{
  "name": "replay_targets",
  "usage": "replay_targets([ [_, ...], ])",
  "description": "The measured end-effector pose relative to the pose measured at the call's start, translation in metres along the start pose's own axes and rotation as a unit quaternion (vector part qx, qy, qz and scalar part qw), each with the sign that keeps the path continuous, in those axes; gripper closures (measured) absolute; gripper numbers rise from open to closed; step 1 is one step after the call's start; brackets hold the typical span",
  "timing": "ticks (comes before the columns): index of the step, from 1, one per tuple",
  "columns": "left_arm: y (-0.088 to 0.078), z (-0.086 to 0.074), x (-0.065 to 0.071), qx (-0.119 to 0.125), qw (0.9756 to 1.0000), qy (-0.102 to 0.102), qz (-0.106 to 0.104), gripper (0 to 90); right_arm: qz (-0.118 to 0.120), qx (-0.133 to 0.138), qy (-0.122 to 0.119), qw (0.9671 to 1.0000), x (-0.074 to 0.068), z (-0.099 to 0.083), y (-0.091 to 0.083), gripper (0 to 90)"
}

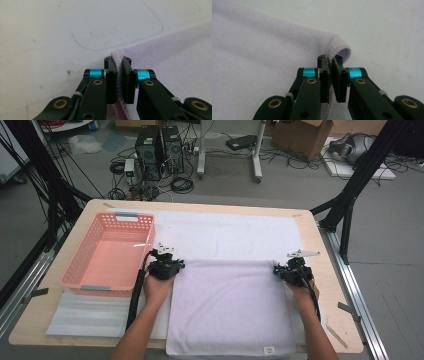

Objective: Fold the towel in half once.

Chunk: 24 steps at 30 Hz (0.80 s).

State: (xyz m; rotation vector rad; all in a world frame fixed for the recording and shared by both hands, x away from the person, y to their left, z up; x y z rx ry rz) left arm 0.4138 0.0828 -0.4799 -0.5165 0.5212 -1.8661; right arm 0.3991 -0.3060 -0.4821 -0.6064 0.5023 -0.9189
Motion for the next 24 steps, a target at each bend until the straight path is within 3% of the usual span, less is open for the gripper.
replay_targets([
  [4,0.008,0.023,-0.002,0.012,0.9998,-0.009,0.010,84.5,-0.019,0.014,-0.002,0.9997,0.010,0.014,0.004,85.7],
  [9,0.022,0.049,-0.016,0.028,0.9992,-0.024,0.017,84.5,-0.023,0.041,0.014,0.9988,0.021,0.039,0.007,85.6],
  [12,0.031,0.061,-0.021,0.025,0.9994,-0.008,0.023,84.4,-0.026,0.048,0.009,0.9985,0.026,0.052,0.012,85.5],
  [16,0.040,0.080,-0.026,0.041,0.9989,-0.009,0.021,84.3,-0.033,0.051,0.012,0.9981,0.034,0.065,0.021,85.4],
  [17,0.044,0.084,-0.027,0.036,0.9991,-0.006,0.024,84.3,-0.035,0.053,0.015,0.9979,0.037,0.068,0.024,85.4],
  [19,0.049,0.090,-0.029,0.038,0.9990,-0.002,0.024,84.3,-0.033,0.060,0.025,0.9973,0.042,0.073,0.029,85.4],
  [24,0.055,0.098,-0.034,0.050,0.9984,-0.021,0.015,83.7,-0.039,0.063,0.021,0.9971,0.048,0.086,0.038,84.9],
])
Point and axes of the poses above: each handheld gripper's, and its own axes: y roughly forward along the jaws, z roughly out of its top, x roughly to its right, the point moved 6 cm from there along y, roughly forward along the jaws, and after that the axes turned 7 degrees about z, right-handed, at the moved point
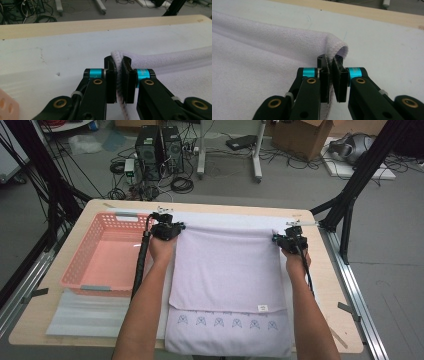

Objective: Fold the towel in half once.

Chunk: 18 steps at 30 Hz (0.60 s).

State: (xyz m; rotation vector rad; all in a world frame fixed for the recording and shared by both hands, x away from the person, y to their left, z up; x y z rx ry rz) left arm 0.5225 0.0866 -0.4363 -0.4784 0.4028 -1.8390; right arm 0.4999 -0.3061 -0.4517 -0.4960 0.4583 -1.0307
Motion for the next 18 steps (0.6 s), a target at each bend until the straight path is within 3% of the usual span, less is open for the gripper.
replay_targets([
  [2,0.000,-0.002,0.002,-0.002,0.9999,-0.004,-0.015,78.2,-0.003,0.000,0.001,1.0000,0.000,0.002,0.001,80.2],
  [4,-0.002,-0.003,0.006,-0.003,0.9996,-0.009,-0.026,64.1,-0.006,0.003,0.011,0.9999,0.001,0.002,0.001,72.0],
  [7,-0.009,-0.005,0.013,0.003,0.9991,-0.004,-0.041,56.5,-0.004,0.001,0.021,0.9998,0.002,0.000,-0.003,64.6],
  [11,-0.021,-0.009,0.025,0.002,0.9981,0.014,-0.060,53.9,0.004,0.008,0.015,0.9998,-0.006,-0.002,-0.016,62.3],
  [14,-0.033,-0.014,0.034,0.017,0.9972,0.016,-0.071,52.8,0.008,0.007,0.003,0.9999,-0.013,-0.008,-0.030,61.5],
  [16,-0.040,-0.018,0.040,0.010,0.9965,0.026,-0.079,52.5,0.013,0.008,0.003,0.9999,-0.017,-0.014,-0.038,61.0],
  [18,-0.051,-0.023,0.045,0.030,0.9956,0.035,-0.082,52.4,0.016,0.007,-0.001,0.9999,-0.021,-0.022,-0.048,60.0],
])
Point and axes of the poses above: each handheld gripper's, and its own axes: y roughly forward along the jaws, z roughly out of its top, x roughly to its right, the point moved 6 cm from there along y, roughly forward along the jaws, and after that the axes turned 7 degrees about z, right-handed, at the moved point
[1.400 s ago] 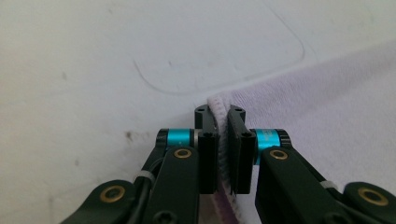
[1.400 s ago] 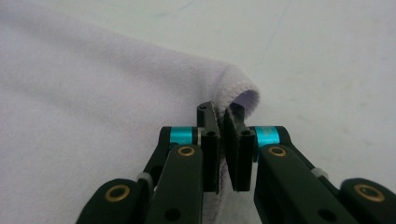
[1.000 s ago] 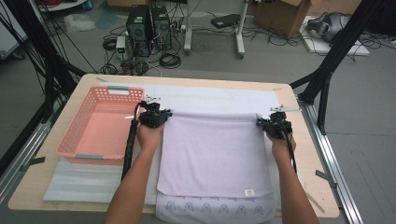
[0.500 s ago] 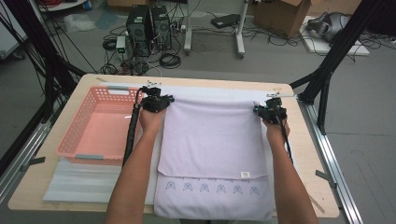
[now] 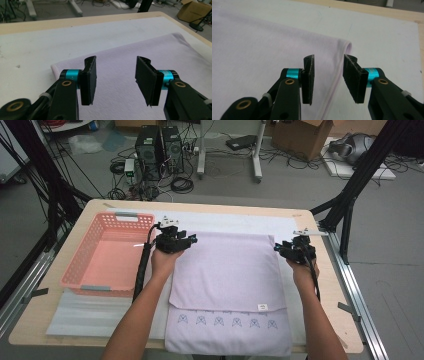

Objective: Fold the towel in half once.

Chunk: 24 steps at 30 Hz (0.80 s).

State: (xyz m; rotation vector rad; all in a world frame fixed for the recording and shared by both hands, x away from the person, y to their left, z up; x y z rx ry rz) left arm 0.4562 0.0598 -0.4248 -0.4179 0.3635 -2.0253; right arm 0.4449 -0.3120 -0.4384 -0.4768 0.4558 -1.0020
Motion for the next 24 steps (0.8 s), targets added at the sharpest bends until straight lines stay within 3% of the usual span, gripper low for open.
replay_targets([
  [1,-0.005,-0.002,0.003,0.001,1.0000,-0.002,-0.003,52.3,0.004,-0.011,0.006,0.9999,-0.002,-0.005,-0.005,58.3],
  [10,-0.053,-0.036,0.028,0.015,0.9995,0.004,-0.028,51.8,0.025,-0.010,-0.007,0.9996,-0.029,-0.047,-0.048,59.6],
  [18,-0.081,-0.067,0.032,0.004,0.9992,0.008,-0.039,52.0,0.034,-0.013,-0.018,0.9992,-0.046,-0.082,-0.069,59.9],
  [24,-0.102,-0.091,0.033,-0.008,0.9991,0.021,-0.036,52.0,0.041,-0.020,-0.010,0.9989,-0.055,-0.105,-0.082,59.8],
])
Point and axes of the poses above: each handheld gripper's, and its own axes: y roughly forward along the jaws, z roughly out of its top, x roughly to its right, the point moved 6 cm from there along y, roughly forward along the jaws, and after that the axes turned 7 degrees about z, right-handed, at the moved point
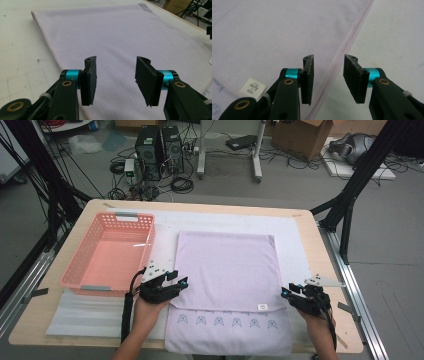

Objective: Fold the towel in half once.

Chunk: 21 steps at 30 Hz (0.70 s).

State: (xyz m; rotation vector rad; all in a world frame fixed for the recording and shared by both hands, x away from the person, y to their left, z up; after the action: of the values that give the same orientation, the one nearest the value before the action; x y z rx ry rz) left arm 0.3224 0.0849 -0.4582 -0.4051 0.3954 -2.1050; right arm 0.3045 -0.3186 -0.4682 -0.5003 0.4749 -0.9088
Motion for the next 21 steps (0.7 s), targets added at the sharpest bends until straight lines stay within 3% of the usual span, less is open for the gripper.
replay_targets([
  [6,-0.017,-0.021,-0.003,-0.023,0.9997,0.005,0.011,52.1,0.001,-0.008,0.002,1.0000,-0.007,-0.011,-0.008,59.8],
  [10,-0.024,-0.035,-0.003,-0.041,0.9991,-0.003,0.013,53.0,0.001,-0.008,0.004,1.0000,-0.013,-0.017,-0.013,59.2],
  [17,-0.033,-0.042,0.003,-0.071,0.9975,-0.002,0.007,59.7,0.000,-0.016,0.001,0.9999,-0.022,-0.026,-0.022,59.4],
  [21,-0.034,-0.049,0.006,-0.087,0.9962,-0.001,0.005,63.1,0.008,-0.026,0.004,0.9996,-0.026,-0.028,-0.017,61.3],
])
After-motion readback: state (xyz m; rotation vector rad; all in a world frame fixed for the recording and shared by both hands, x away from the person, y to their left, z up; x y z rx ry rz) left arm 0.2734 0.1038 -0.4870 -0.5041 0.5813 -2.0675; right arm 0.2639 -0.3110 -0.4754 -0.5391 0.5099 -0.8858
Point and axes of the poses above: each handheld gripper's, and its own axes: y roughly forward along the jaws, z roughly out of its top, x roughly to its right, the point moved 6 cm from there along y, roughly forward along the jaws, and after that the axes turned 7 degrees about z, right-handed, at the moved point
